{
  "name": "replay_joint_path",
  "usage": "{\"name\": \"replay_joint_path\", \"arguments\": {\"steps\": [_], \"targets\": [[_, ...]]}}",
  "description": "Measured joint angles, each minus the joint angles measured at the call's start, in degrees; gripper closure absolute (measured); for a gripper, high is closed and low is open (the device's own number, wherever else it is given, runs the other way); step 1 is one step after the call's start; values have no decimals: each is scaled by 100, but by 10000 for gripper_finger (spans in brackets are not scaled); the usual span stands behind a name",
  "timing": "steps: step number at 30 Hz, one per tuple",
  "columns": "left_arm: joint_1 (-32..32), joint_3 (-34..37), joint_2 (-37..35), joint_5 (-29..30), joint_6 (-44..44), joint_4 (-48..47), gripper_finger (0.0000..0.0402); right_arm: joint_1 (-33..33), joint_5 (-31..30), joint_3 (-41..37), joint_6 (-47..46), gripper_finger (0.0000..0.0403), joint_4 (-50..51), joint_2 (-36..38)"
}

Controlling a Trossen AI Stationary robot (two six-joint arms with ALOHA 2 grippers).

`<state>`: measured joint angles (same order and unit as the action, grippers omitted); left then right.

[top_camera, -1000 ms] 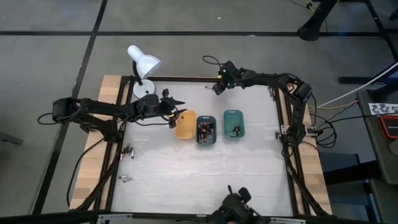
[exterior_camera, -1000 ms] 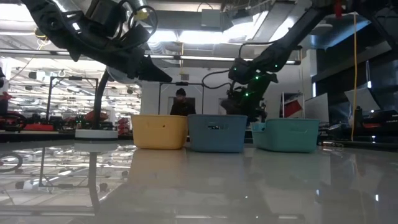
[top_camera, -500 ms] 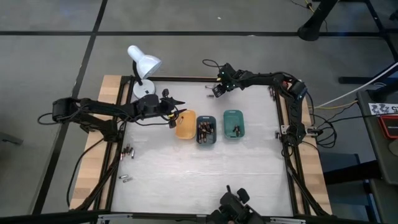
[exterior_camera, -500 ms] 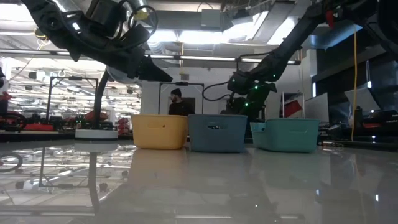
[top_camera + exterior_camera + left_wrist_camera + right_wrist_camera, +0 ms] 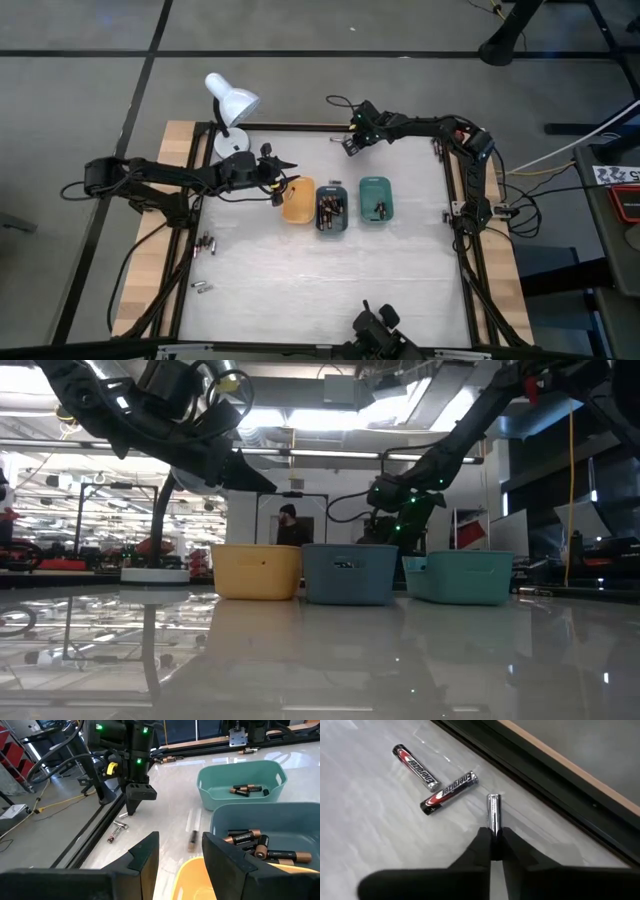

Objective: Sort batteries
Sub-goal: Put the silver battery into the yellow bin

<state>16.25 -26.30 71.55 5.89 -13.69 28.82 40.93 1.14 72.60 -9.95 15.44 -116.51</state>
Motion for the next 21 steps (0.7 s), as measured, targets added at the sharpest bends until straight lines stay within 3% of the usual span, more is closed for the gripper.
{"name": "replay_joint_path", "arguments": {"steps": [5, 12, 21], "targets": [[0, 0, 0, 0, 0, -4, 261, 2, 102, 0, 97, 376, 123, 40], [4, 0, 0, 0, -85, -156, 261, -114, 352, -41, 289, 399, 945, 637], [202, -2, 0, 2, -42, -297, 261, -1047, 294, -28, 472, 402, 1014, 1433]]}}
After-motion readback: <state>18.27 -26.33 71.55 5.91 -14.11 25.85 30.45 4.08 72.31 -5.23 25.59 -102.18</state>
